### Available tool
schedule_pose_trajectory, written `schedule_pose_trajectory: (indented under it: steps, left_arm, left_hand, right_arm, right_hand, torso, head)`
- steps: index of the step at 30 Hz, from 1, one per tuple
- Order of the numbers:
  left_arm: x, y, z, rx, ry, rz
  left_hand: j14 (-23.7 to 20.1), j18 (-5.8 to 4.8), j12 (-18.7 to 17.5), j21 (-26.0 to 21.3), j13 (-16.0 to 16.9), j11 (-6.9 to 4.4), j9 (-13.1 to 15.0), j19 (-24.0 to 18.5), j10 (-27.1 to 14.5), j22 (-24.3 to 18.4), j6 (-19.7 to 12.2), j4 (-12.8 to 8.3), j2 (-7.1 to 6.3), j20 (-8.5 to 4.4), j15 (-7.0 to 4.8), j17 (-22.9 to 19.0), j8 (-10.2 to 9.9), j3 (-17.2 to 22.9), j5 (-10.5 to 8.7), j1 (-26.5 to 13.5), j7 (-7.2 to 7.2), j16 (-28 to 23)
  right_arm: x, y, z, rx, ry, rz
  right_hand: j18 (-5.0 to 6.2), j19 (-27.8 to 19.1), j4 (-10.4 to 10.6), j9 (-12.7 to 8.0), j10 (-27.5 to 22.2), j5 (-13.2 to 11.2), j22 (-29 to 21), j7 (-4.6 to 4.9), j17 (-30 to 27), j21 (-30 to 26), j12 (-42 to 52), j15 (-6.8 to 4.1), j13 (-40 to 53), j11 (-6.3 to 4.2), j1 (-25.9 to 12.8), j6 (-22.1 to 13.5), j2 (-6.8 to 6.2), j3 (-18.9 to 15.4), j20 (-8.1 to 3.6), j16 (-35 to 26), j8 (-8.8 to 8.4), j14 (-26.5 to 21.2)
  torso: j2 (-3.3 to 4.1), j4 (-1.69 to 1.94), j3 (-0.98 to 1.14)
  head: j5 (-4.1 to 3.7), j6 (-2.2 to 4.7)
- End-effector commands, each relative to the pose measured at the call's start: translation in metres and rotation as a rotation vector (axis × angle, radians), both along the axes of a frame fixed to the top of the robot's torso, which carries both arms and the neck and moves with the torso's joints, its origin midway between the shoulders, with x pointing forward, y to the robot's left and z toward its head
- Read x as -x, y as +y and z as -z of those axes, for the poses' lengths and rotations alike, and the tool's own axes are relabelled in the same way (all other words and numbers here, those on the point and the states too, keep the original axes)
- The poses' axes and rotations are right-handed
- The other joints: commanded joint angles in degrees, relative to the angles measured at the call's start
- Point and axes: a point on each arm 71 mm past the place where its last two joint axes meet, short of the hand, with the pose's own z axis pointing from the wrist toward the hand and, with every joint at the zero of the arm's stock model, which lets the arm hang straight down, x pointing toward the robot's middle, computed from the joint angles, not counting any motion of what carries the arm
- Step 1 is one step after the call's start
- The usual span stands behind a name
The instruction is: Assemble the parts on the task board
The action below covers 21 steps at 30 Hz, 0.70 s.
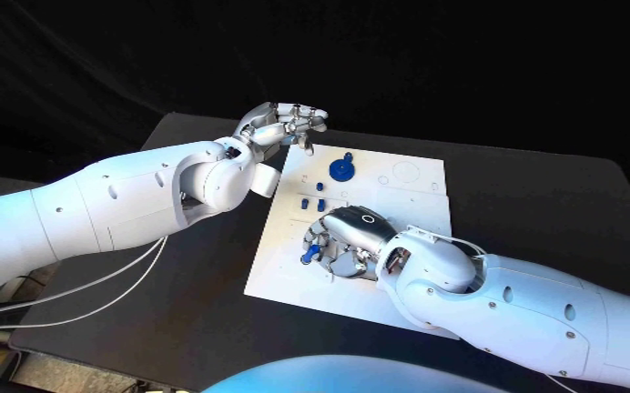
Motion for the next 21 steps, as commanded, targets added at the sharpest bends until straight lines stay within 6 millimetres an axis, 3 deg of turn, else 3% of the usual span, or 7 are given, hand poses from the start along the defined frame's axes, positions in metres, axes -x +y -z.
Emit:
schedule_pose_trajectory:
  steps: [1,10,14,17,21]
  left_arm:
    - [0.001,-0.002,-0.001,0.007,-0.004,0.019]
    - [0.001,-0.002,-0.001,0.007,-0.003,0.019]
    - [0.001,-0.002,-0.001,0.007,-0.003,0.019]
    - [0.001,-0.002,-0.001,0.007,-0.003,0.019]
    - [0.001,-0.002,-0.001,0.007,-0.002,0.020]
  left_hand:
    - [-0.2,0.79,-0.2,-0.2,0.1,0.03,0.1,0.0,-0.1,-0.1,-0.1,-0.3,0.24,0.34,0.11,0.1,-0.2,-0.1,-0.02,0.4,0.33,0.4]
    - [-0.2,0.79,-0.2,-0.2,0.1,0.03,0.1,0.0,-0.1,-0.1,-0.1,-0.3,0.24,0.34,0.11,0.1,-0.2,-0.1,-0.02,0.4,0.33,0.4]
    - [-0.2,0.79,-0.2,-0.2,0.1,0.03,0.1,0.0,-0.1,-0.1,-0.1,-0.3,0.24,0.34,0.11,0.1,-0.2,-0.1,-0.02,0.4,0.33,0.4]
    - [-0.2,0.79,-0.2,-0.2,0.1,0.03,0.1,0.0,-0.1,-0.1,-0.1,-0.3,0.24,0.34,0.11,0.1,-0.2,-0.1,-0.02,0.4,0.33,0.4]
    - [-0.2,0.79,-0.2,-0.2,0.1,0.03,0.1,0.0,-0.1,-0.1,-0.1,-0.3,0.24,0.34,0.11,0.1,-0.2,-0.1,-0.02,0.4,0.33,0.4]
  right_arm:
    - [0.001,0.001,0.004,0.065,-0.004,-0.014]
    - [0.002,0.005,0.008,0.078,-0.016,-0.014]
    - [0.004,0.008,0.008,0.060,-0.017,-0.021]
    - [0.005,0.010,0.008,0.050,-0.016,-0.028]
    - [0.006,0.011,0.006,0.038,-0.017,-0.030]
  right_hand:
    - [-0.71,0.0,0.0,1.9,-0.3,0.2,2.5,0.21,-0.2,-0.4,-0.2,-0.43,0.1,-0.10,-0.4,0.3,0.14,0.1,-0.02,0.1,1.41,1.0]
    - [-0.66,-0.1,0.0,2.0,-0.4,0.2,2.4,0.22,-0.3,-0.6,-0.2,-0.42,0.1,-0.09,-0.6,0.2,0.07,0.0,-0.01,0.0,1.45,1.0]
    - [-0.64,-0.2,0.0,1.9,-1.6,0.4,2.3,0.74,-0.2,-0.8,-0.7,-0.13,0.1,0.33,-0.9,-1.5,-0.30,0.0,0.13,0.1,0.83,1.0]
    - [-0.56,-0.5,0.4,1.3,-3.2,1.4,2.0,1.82,-0.5,-1.4,-1.3,0.63,-0.1,1.18,-2.0,-4.3,-1.48,-0.2,0.64,0.0,-0.74,0.9]
    - [-0.34,-1.0,1.3,0.4,-4.1,2.6,1.6,1.81,-0.7,-2.1,-1.4,0.95,-0.1,1.51,-4.4,-7.9,-4.11,-2.2,1.14,0.1,-2.85,0.8]
  torso:
    - [0.00,0.02,-0.04]
    - [0.03,0.11,-0.06]
    - [0.02,0.08,-0.05]
    - [-0.01,0.06,-0.06]
    - [-0.02,0.09,-0.06]
  head:
    - [-0.03,-0.02]
    - [-0.10,0.03]
    - [-0.07,0.05]
    - [-0.09,0.06]
    - [-0.12,0.12]
